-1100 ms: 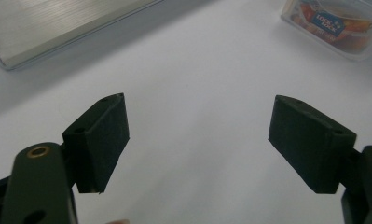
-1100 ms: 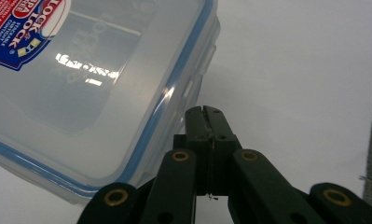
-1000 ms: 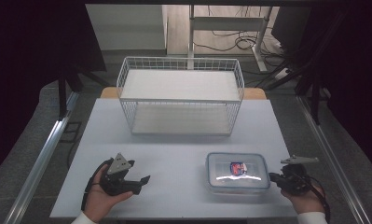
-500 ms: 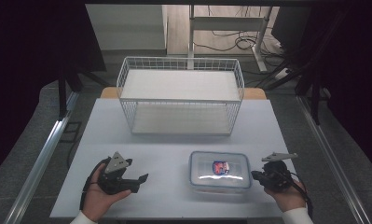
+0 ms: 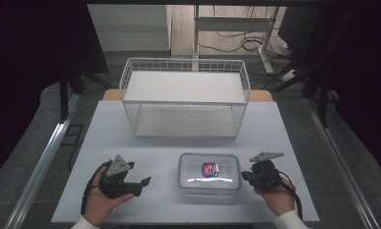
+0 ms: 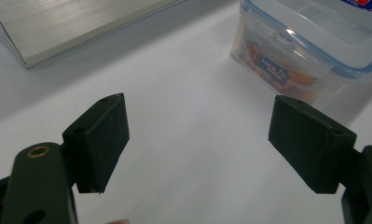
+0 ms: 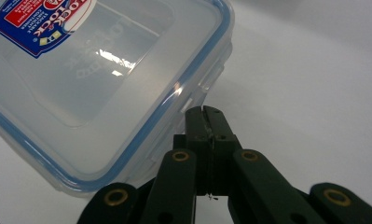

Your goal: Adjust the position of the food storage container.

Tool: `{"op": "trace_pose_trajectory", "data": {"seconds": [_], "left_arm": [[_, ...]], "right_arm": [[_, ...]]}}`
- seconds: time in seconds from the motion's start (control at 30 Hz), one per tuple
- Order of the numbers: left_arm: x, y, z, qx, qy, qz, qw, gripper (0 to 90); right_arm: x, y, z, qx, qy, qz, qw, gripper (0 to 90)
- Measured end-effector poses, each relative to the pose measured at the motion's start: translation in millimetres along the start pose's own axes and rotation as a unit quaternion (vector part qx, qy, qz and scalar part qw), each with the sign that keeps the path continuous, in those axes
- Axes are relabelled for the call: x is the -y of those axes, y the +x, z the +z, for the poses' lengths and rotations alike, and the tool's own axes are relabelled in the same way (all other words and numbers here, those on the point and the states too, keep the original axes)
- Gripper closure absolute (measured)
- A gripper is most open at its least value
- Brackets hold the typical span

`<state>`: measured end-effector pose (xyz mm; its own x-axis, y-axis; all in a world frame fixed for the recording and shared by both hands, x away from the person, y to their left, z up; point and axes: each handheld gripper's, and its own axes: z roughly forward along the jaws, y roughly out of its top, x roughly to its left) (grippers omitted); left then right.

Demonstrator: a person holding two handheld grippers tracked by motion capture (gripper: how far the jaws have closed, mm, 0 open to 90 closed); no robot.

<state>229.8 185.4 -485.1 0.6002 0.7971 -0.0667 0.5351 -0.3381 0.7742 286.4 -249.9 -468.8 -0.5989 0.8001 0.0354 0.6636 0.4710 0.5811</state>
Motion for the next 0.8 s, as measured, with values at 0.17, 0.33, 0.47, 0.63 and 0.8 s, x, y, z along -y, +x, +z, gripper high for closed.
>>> {"op": "trace_pose_trajectory", "data": {"seconds": [0.17,0.33,0.47,0.63,0.8], "left_arm": [[0.0,0.6,-0.2,0.0,0.0,-0.001,1.0,20.4],[0.4,2.1,-0.7,-0.003,0.0,-0.001,1.0,20.5],[1.1,4.3,-1.0,-0.004,0.0,-0.004,1.0,20.5],[1.1,4.8,-0.6,-0.006,-0.002,-0.007,1.0,20.5],[1.6,5.2,-0.6,-0.008,-0.001,-0.006,0.9999,20.5]], "right_arm": [[-8.0,7.9,8.8,-0.008,-0.003,-0.01,0.9999,89.0],[-20.5,16.5,17.1,-0.015,-0.006,-0.024,0.9996,89.0],[-30.7,26.2,26.9,-0.026,-0.006,-0.034,0.9991,89.0],[-36.9,38.0,34.6,-0.031,-0.005,-0.054,0.9981,89.0],[-41.1,43.8,39.0,-0.032,-0.007,-0.062,0.9976,89.0]]}}
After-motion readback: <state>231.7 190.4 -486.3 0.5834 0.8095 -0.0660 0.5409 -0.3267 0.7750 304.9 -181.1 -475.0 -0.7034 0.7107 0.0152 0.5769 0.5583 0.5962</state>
